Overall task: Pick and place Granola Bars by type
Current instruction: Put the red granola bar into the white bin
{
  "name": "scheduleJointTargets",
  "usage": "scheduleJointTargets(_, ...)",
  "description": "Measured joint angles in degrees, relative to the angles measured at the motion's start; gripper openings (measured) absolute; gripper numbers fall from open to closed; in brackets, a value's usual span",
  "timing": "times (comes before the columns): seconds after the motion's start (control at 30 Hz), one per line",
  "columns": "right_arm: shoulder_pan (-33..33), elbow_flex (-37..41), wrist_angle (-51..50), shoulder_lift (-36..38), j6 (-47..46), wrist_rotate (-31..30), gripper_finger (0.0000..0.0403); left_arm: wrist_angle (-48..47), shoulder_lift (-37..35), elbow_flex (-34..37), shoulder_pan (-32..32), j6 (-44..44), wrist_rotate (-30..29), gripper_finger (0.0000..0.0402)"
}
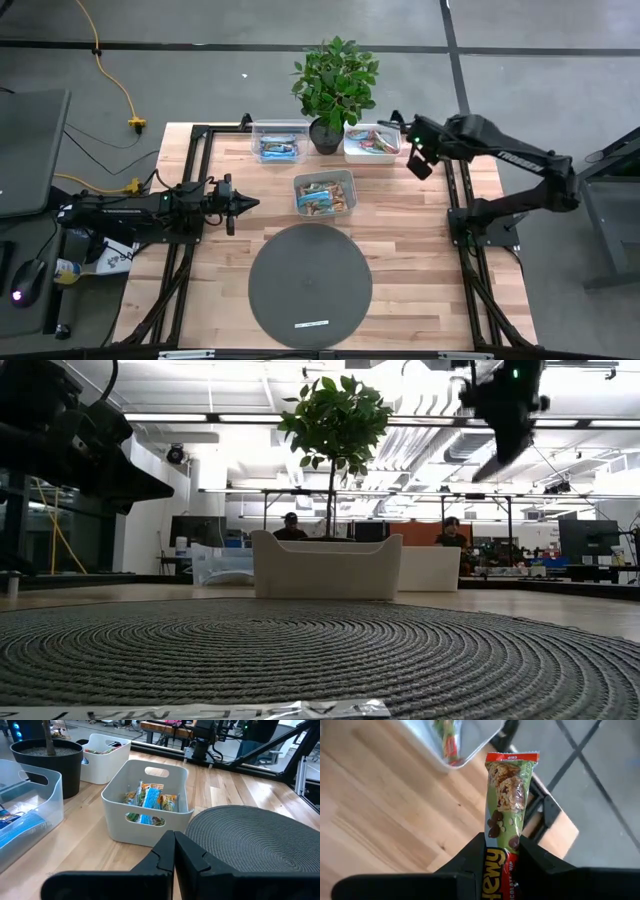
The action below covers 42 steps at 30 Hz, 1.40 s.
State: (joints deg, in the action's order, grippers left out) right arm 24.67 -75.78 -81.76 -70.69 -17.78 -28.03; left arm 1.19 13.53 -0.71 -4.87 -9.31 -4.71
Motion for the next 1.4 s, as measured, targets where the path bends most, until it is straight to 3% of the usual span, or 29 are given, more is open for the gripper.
scheduleJointTargets(0.17, 1.78, 11.53, 11.13, 1.00, 7.06, 5.91, 0.0074, 0.00, 0.00, 0.00, 0.01, -0.01, 0.00, 0.0001)
scheduleJointTargets(0.33, 2.76, 21.73, 25.94, 1.00, 20.73, 16.89, 0.0074, 0.00, 0.01, 0.00, 0.01, 0.01, 0.00, 0.0001)
scheduleJointTargets(0.4, 2.72, 24.79, 30.33, 1.00, 24.73, 18.24, 0.0074, 0.00, 0.01, 0.00, -0.01, 0.00, 0.00, 0.0001)
scheduleJointTargets(0.67, 2.75, 29.00, 42.43, 1.02, 35.45, 15.60, 0.0074, -0.02, -0.01, 0.00, 0.01, 0.01, 0.00, 0.0001)
scheduleJointTargets(0.97, 2.72, 28.97, 55.38, -0.09, 58.61, 10.60, 0.0074, 0.00, 0.01, 0.00, 0.00, 0.00, 0.00, 0.0001)
scheduleJointTargets(1.2, 3.02, 28.97, 63.77, -7.37, 73.22, 5.70, 0.0074, -0.02, 0.01, 0.00, -0.01, 0.01, 0.00, 0.0001)
scheduleJointTargets(1.4, 6.30, 28.97, 70.15, -14.82, 75.31, 1.13, 0.0074, -0.01, 0.00, 0.00, 0.00, 0.00, 0.00, 0.0001)
